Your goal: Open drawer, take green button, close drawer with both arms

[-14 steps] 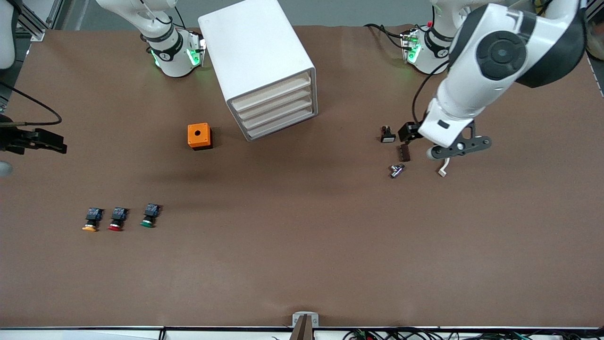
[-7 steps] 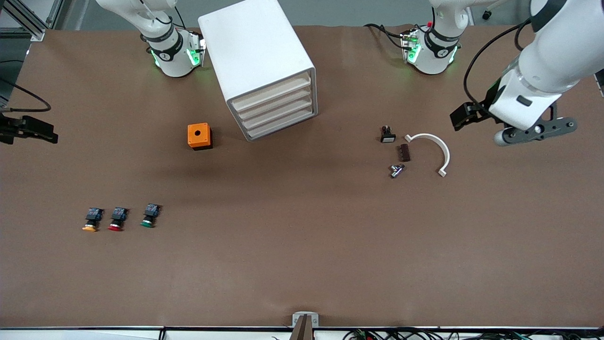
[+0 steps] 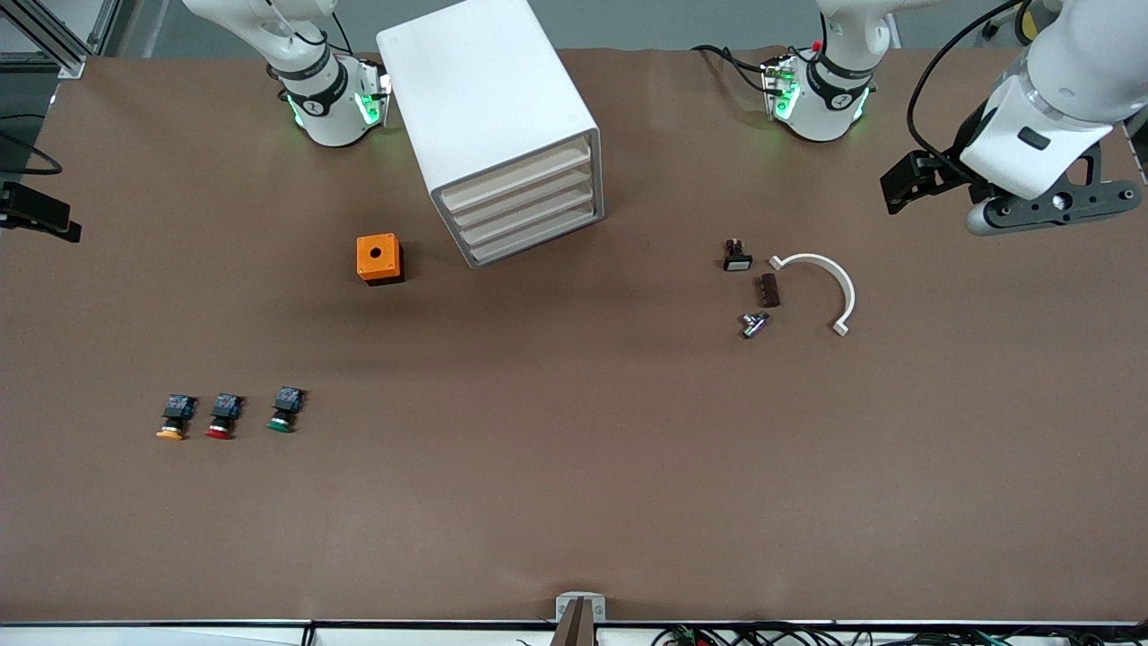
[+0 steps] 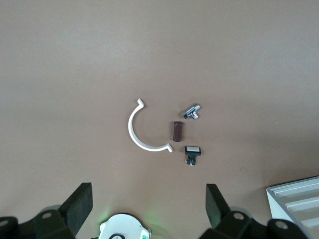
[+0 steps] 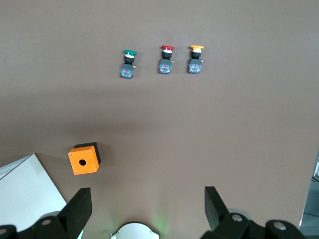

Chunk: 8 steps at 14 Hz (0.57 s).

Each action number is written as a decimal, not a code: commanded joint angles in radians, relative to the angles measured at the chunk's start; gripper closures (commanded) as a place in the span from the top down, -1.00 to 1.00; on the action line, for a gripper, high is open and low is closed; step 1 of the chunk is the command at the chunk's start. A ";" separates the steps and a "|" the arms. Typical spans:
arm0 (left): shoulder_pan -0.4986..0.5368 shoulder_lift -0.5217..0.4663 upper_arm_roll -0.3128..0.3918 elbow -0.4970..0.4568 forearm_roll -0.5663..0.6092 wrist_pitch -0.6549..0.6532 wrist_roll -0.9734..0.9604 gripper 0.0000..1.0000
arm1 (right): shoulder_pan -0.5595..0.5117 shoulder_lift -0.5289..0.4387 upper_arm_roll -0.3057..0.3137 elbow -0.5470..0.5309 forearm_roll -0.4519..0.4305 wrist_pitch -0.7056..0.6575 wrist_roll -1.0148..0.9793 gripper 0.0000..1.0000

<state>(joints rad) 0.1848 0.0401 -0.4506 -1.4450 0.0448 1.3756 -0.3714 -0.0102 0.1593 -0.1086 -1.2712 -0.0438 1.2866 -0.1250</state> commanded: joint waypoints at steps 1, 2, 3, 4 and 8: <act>-0.005 -0.022 0.004 -0.012 -0.006 0.010 0.032 1.00 | -0.043 -0.041 0.007 -0.039 0.062 0.000 -0.010 1.00; -0.055 -0.026 0.070 -0.015 -0.005 0.005 0.049 1.00 | -0.065 -0.050 0.009 -0.056 0.094 0.006 -0.011 1.00; -0.123 -0.029 0.143 -0.018 -0.005 0.003 0.075 1.00 | -0.068 -0.064 0.009 -0.066 0.102 0.017 -0.013 1.00; -0.171 -0.031 0.220 -0.021 -0.006 0.003 0.100 1.00 | -0.063 -0.073 0.012 -0.069 0.097 0.037 -0.013 1.00; -0.170 -0.065 0.256 -0.047 -0.011 0.020 0.115 1.00 | -0.030 -0.102 0.018 -0.109 0.061 0.071 -0.013 1.00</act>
<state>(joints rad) 0.0199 0.0221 -0.2105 -1.4493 0.0438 1.3771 -0.2734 -0.0511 0.1082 -0.0968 -1.3107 0.0338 1.3198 -0.1324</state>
